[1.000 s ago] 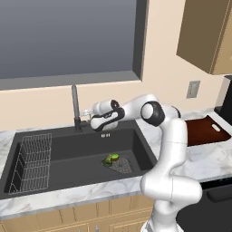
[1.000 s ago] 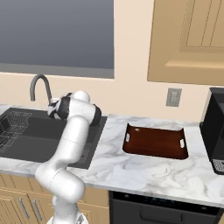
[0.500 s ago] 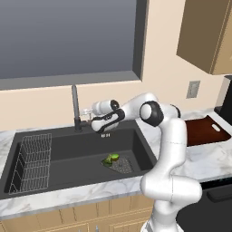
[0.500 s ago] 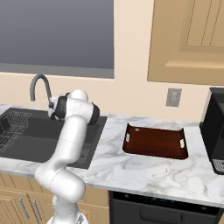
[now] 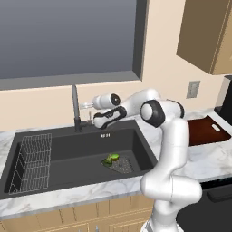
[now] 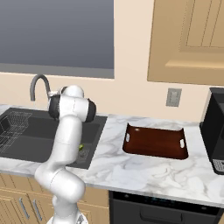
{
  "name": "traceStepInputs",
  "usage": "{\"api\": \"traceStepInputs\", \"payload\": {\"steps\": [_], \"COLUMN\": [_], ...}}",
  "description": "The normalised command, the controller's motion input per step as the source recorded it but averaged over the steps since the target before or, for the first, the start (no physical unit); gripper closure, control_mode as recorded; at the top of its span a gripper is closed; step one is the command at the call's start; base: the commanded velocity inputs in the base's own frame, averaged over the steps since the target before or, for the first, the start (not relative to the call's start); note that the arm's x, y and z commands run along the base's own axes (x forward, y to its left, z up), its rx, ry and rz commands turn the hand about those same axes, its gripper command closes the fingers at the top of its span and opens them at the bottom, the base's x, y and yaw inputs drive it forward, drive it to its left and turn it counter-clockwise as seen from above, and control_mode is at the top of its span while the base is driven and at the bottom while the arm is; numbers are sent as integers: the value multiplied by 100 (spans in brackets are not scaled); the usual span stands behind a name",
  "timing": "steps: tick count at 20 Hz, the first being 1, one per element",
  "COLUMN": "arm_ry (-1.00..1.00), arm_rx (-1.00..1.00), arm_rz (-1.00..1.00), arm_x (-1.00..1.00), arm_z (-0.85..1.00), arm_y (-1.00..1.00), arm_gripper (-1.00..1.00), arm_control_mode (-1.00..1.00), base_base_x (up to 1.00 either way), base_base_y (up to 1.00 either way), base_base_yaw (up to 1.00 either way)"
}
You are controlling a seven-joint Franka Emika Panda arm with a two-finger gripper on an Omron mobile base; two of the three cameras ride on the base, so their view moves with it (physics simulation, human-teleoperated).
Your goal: Pick up all produce items and place them in the sink. Turn on the sink faucet to wash them. Then turn the sink off and put them in the tray.
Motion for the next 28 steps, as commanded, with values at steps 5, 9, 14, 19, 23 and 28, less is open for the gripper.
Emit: {"api": "traceStepInputs", "payload": {"steps": [5,9,14,19,23,28], "arm_ry": [0,1,0,1,1,1], "arm_rx": [0,0,0,0,0,0], "arm_rz": [-8,-9,-7,-6,-5,-5], "arm_x": [-43,-52,-48,-43,-42,-46], "arm_z": [34,36,44,46,49,54], "arm_y": [-22,-31,-32,-36,-41,-42], "arm_gripper": [-100,-100,-100,-100,-100,-100], "arm_control_mode": [-100,-100,-100,-100,-100,-100], "base_base_x": [0,0,0,0,0,0], "base_base_y": [0,0,0,0,0,0], "base_base_yaw": [0,0,0,0,0,0]}}
